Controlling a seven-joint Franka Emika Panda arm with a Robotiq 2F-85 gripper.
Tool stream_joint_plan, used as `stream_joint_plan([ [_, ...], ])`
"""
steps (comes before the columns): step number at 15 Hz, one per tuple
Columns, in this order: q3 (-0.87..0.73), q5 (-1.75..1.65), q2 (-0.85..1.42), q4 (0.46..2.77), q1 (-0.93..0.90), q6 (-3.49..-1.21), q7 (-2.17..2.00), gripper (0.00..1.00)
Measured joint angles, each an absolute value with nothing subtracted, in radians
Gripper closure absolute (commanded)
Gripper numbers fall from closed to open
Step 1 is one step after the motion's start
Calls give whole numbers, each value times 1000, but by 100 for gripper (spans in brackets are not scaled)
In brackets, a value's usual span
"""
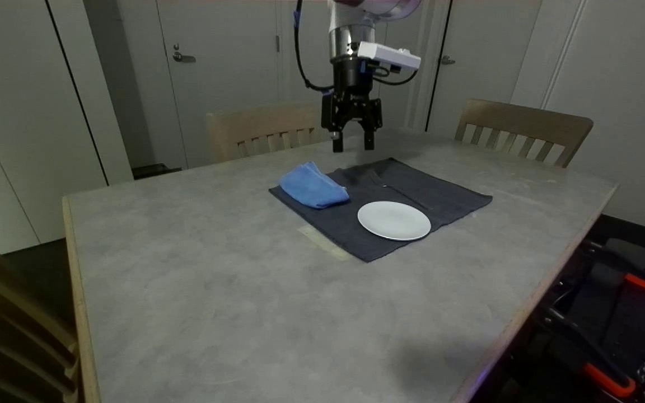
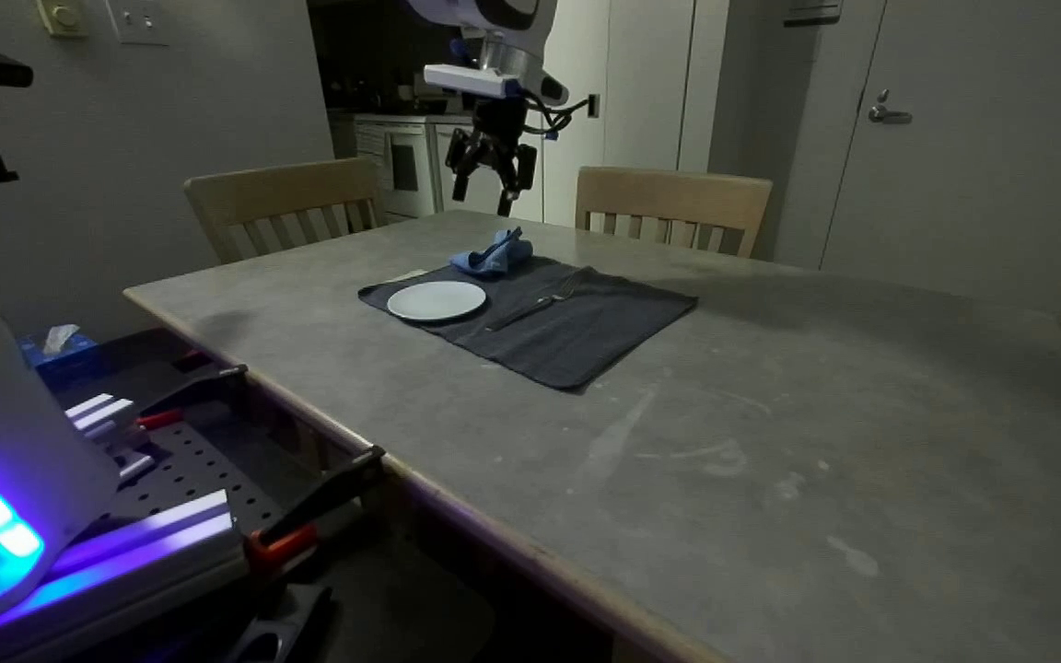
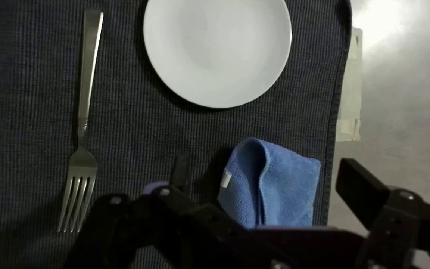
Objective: Use the towel to wipe the plate
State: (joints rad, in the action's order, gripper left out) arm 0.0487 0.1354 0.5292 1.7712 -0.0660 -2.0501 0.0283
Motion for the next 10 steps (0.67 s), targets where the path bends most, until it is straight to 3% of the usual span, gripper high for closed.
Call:
stream_joint_plan([
  [10, 70, 129, 630, 1762, -74, -2367, 35, 0],
])
